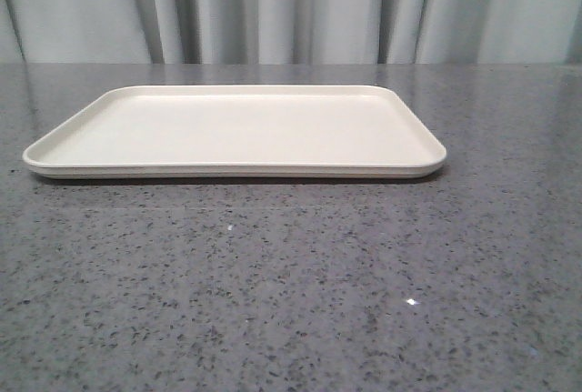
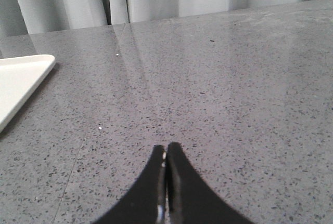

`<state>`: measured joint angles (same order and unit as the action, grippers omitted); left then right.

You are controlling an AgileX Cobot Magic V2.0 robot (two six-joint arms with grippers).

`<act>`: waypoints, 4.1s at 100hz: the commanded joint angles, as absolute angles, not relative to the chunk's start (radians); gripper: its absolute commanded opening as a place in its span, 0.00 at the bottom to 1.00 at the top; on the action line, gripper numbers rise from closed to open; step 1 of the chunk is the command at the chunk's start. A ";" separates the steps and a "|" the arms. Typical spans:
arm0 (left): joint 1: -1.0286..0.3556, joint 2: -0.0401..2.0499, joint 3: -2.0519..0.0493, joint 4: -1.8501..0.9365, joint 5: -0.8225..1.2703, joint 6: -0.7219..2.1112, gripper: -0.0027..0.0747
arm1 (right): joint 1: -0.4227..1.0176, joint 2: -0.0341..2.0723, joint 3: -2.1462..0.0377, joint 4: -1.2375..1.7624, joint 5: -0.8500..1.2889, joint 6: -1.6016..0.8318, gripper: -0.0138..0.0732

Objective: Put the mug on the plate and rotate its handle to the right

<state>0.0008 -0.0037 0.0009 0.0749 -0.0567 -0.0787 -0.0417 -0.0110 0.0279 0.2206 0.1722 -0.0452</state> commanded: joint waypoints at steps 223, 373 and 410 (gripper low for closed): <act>0.003 -0.034 -0.036 -0.020 -0.339 -0.180 0.01 | -0.039 -0.015 0.001 0.251 -0.101 -0.045 0.03; 0.003 0.509 -1.021 0.024 0.216 -0.210 0.01 | -0.025 0.553 -1.026 0.061 0.241 -0.108 0.36; 0.003 0.590 -1.120 0.025 0.343 -0.206 0.43 | -0.024 0.553 -1.029 0.016 0.139 -0.111 0.50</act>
